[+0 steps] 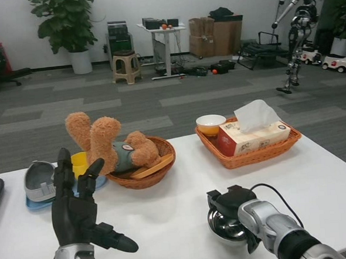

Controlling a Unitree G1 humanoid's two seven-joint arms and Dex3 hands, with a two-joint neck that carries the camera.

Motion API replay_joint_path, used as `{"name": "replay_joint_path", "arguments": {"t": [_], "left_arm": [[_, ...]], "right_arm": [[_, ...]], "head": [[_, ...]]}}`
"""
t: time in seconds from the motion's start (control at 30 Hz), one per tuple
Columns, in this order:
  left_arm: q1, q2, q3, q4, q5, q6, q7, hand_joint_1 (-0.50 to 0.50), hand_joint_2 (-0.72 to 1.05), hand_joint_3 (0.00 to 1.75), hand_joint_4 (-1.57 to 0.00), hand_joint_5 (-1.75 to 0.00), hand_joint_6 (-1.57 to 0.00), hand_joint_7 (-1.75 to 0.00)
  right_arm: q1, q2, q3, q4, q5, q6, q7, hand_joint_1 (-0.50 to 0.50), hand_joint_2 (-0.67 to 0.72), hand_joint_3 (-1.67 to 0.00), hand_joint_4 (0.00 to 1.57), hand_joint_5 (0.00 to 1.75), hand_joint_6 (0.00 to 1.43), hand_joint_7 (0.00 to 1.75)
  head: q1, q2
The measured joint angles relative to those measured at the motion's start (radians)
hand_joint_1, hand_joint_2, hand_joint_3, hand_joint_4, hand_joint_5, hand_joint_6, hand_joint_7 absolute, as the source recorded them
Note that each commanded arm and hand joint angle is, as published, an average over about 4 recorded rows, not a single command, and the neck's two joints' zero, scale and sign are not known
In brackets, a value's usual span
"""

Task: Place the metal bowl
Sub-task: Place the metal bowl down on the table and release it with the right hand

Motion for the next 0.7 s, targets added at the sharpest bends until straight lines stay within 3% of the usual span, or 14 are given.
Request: {"name": "replay_joint_path", "arguments": {"t": [0.27,0.37,0.7], "left_arm": [[0.0,0.0,-0.001,0.003,0.0,0.0,0.0,-0.5,-0.72,0.0,-0.97,-0.92,0.0,0.0],[0.0,0.0,-0.001,0.003,0.0,0.0,0.0,-0.5,-0.72,0.0,-0.97,-0.92,0.0,-0.05],[0.0,0.0,-0.001,0.003,-0.001,0.0,0.0,-0.5,-0.72,0.0,-0.97,-0.92,0.0,0.0]], "right_arm": [[0.0,0.0,-0.001,0.01,0.015,0.0,0.0,-0.17,-0.48,-1.43,0.03,1.75,0.0,1.61],[0.0,0.001,-0.003,0.015,0.028,0.0,0.0,-0.17,-0.48,-1.43,0.03,1.75,0.0,1.61],[0.0,0.005,-0.006,0.046,0.054,0.001,0.0,-0.17,-0.48,-1.43,0.0,1.75,0.0,1.68]], "head": [[-0.031,-0.022],[-0.039,-0.031],[-0.04,-0.035]]}}
